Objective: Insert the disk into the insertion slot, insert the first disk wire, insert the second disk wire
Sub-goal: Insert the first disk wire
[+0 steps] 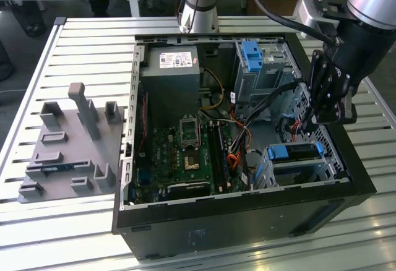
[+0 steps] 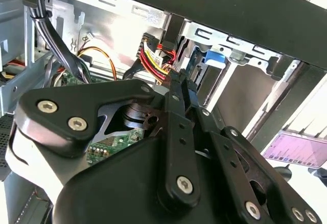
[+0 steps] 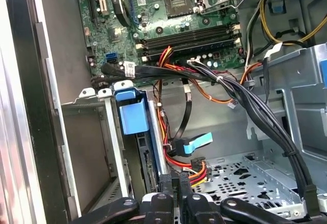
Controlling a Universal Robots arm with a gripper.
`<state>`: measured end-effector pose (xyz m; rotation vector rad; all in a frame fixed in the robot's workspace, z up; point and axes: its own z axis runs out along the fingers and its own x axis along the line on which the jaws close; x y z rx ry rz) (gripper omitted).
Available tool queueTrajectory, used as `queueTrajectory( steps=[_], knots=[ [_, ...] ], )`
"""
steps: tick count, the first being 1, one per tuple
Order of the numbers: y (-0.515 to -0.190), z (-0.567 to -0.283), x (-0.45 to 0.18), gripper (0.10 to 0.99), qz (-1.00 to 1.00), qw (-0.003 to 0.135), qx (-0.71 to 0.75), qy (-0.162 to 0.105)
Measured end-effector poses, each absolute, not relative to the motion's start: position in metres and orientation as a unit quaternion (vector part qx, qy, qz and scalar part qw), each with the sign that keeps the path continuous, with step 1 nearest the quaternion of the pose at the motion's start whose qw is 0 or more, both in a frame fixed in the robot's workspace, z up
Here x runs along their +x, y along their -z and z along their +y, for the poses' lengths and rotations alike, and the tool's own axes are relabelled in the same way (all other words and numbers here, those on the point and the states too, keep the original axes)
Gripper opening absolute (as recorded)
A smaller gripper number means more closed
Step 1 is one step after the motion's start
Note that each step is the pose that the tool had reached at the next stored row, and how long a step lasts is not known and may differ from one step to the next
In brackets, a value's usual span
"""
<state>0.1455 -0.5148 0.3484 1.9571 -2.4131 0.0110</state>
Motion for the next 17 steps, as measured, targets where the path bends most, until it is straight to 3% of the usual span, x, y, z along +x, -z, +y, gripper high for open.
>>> queueTrajectory(
  steps=[12,17],
  knots=[
    [-0.3472,-0.515,0.1441,0.165,-0.733,0.018,0.68,-0.009],
    [-0.3471,-0.5163,0.1401,0.165,-0.731,0.007,0.682,-0.019]
  ],
)
